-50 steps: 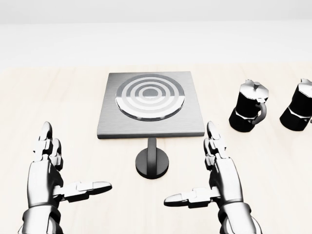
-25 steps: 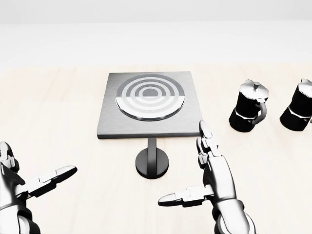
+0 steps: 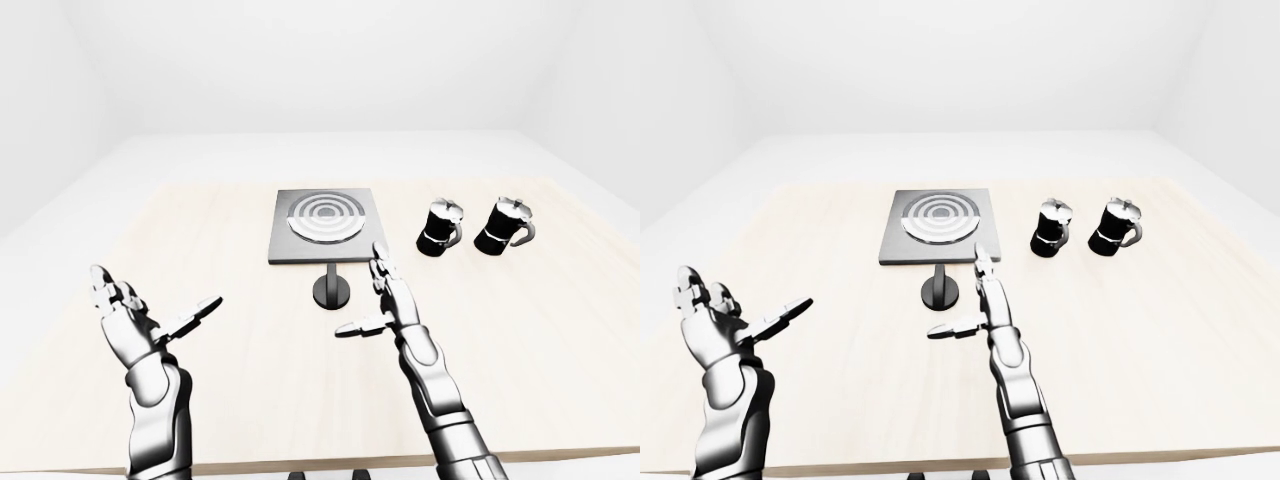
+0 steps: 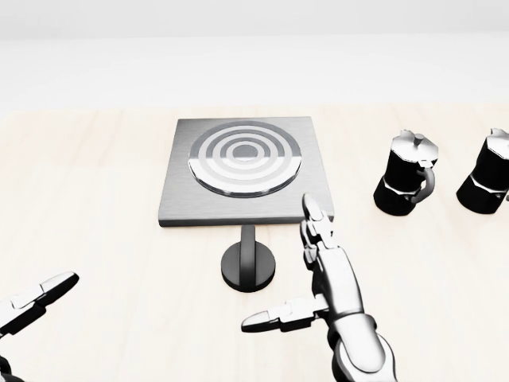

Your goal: Turn off the stove.

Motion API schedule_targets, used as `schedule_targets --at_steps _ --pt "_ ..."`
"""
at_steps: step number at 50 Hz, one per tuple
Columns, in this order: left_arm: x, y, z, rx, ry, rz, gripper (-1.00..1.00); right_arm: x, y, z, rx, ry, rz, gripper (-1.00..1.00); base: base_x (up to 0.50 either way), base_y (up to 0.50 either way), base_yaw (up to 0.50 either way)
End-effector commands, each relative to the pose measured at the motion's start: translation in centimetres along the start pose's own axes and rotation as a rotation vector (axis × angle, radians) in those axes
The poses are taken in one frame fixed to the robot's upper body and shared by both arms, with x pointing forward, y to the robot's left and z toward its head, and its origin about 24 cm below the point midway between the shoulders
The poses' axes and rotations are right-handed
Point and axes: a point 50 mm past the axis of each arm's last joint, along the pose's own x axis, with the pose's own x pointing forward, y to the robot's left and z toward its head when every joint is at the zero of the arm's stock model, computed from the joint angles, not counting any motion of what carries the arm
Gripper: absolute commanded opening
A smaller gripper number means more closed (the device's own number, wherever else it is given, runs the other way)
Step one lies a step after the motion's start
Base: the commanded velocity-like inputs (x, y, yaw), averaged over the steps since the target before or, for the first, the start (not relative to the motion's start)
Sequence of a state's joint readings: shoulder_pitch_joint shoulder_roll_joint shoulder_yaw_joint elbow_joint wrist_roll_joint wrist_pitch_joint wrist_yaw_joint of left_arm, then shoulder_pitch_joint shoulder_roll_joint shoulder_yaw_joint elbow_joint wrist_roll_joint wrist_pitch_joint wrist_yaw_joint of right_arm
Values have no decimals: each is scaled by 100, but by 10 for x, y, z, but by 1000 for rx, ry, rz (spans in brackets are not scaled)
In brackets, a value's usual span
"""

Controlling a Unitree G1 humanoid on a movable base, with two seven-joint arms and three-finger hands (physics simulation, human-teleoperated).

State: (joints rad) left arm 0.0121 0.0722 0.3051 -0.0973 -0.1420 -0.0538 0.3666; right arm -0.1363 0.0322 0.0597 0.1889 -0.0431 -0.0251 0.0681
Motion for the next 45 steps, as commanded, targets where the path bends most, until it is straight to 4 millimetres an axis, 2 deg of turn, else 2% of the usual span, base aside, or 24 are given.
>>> schedule_targets --at_steps 1,10,16,20,25,45 --pt "2 14 1 0 -1 52 100 10 9 -6 1 11 33 100 0 0 0" --pt "2 20 -5 10 4 68 100 16 9 -16 0 57 33 100 0 0 0" --pt "-1 23 -1 16 -12 63 100 21 14 -20 4 84 50 100 0 0 0" --pt "-1 22 -1 9 -6 59 100 23 16 -28 6 121 58 100 0 0 0" --pt "-1 22 1 5 -2 60 100 24 17 -27 7 122 61 100 0 0 0" --pt "4 20 -9 1 33 61 100 29 27 -41 3 204 97 100 0 0 0"
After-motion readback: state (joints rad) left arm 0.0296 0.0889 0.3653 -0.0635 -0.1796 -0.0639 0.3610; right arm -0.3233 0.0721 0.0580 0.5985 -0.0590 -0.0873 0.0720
